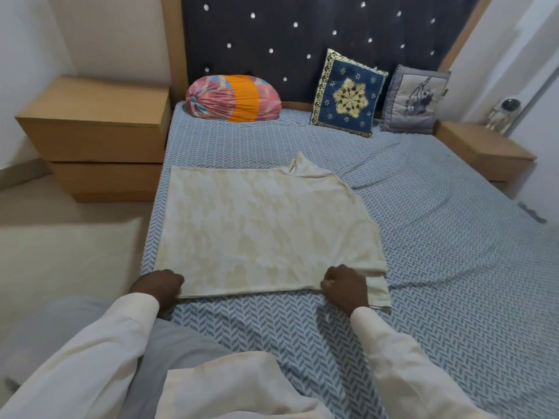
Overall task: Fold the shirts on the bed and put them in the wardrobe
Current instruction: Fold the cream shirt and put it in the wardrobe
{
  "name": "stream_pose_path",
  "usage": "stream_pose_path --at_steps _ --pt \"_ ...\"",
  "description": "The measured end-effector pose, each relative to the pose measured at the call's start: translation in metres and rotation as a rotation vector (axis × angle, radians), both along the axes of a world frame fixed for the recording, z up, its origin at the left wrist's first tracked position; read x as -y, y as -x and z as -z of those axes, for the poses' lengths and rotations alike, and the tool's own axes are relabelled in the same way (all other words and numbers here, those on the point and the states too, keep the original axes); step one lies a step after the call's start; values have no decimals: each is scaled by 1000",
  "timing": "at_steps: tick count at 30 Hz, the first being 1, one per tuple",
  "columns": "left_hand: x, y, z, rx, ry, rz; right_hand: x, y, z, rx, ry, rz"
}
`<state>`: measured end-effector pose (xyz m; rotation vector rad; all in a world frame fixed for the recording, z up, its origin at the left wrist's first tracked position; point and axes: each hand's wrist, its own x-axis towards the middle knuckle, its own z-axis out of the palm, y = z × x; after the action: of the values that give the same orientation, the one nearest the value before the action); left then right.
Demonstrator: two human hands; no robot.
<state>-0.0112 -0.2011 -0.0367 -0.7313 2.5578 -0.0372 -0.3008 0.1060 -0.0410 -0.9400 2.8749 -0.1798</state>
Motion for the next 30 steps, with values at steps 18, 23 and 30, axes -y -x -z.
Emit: stream_pose_path --at_steps 18,23,30 --pt "-3 1 0 9 8 -65 -86 54 4 190 120 925" --pt "-4 0 0 10 10 -76 -63 51 -1 16 205 750" --pt "-2 -1 0 9 -1 -96 -61 86 -11 313 237 855"
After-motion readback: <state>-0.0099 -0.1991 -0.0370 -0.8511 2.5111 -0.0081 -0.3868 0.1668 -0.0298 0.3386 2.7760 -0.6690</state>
